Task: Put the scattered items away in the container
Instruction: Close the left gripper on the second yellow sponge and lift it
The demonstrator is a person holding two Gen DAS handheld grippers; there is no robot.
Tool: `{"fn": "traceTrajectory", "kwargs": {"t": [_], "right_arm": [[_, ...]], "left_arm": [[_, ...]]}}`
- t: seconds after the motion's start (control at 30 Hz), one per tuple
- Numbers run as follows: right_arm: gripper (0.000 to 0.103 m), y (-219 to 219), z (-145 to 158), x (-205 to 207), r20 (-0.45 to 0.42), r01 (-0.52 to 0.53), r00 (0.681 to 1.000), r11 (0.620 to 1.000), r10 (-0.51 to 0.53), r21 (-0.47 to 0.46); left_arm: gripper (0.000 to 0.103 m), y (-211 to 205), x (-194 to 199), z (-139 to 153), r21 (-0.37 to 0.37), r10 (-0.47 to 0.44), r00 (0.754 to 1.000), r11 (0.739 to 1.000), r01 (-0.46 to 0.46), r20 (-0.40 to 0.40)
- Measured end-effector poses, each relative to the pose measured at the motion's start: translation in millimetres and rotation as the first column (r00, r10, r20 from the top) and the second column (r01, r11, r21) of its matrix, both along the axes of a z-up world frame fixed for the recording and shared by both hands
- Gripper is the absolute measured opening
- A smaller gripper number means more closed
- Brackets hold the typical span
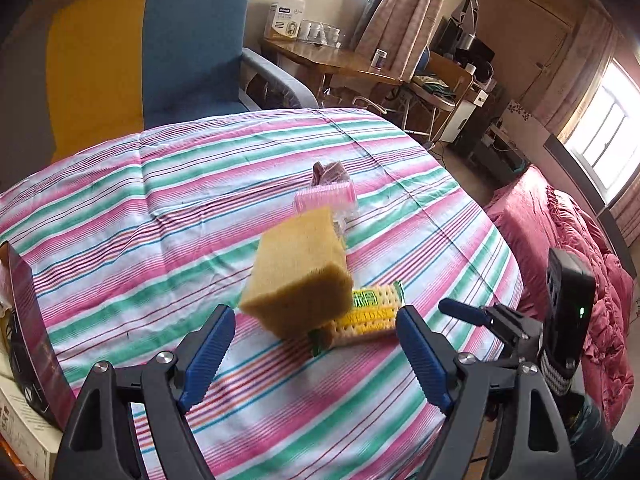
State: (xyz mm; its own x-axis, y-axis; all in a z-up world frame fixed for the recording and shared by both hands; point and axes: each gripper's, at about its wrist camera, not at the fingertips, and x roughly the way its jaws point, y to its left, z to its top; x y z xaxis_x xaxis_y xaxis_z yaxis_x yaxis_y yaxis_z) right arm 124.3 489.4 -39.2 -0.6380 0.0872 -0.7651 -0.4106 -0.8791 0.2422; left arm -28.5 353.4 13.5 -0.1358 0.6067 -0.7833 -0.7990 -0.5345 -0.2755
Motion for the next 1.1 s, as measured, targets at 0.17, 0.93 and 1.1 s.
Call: {"fn": "traceTrajectory", "kwargs": {"t": [0.17, 0.93, 1.1], "right_arm": [[0.080, 2, -7, -6, 0.010, -0.023, 1.000, 1.000, 0.023, -0.004], [0.080, 33, -10, -58, -0.022, 0.004, 1.000, 0.999, -0.005, -0.050], [0.080, 23, -12, -73, -0.013, -0.023, 1.000, 0.999, 0.023, -0.037]], "left_arm": [[0.084, 26, -12, -1, -0.035, 0.008, 1.000, 0.999, -0.009, -0.030], [0.088, -36, -96, -39, -0.059, 0.301, 0.953, 0.952, -0.299, 0.031], [0.087, -44, -86, -31, -0.016, 0.251, 0.967, 0.968, -0.251, 0.031]]}}
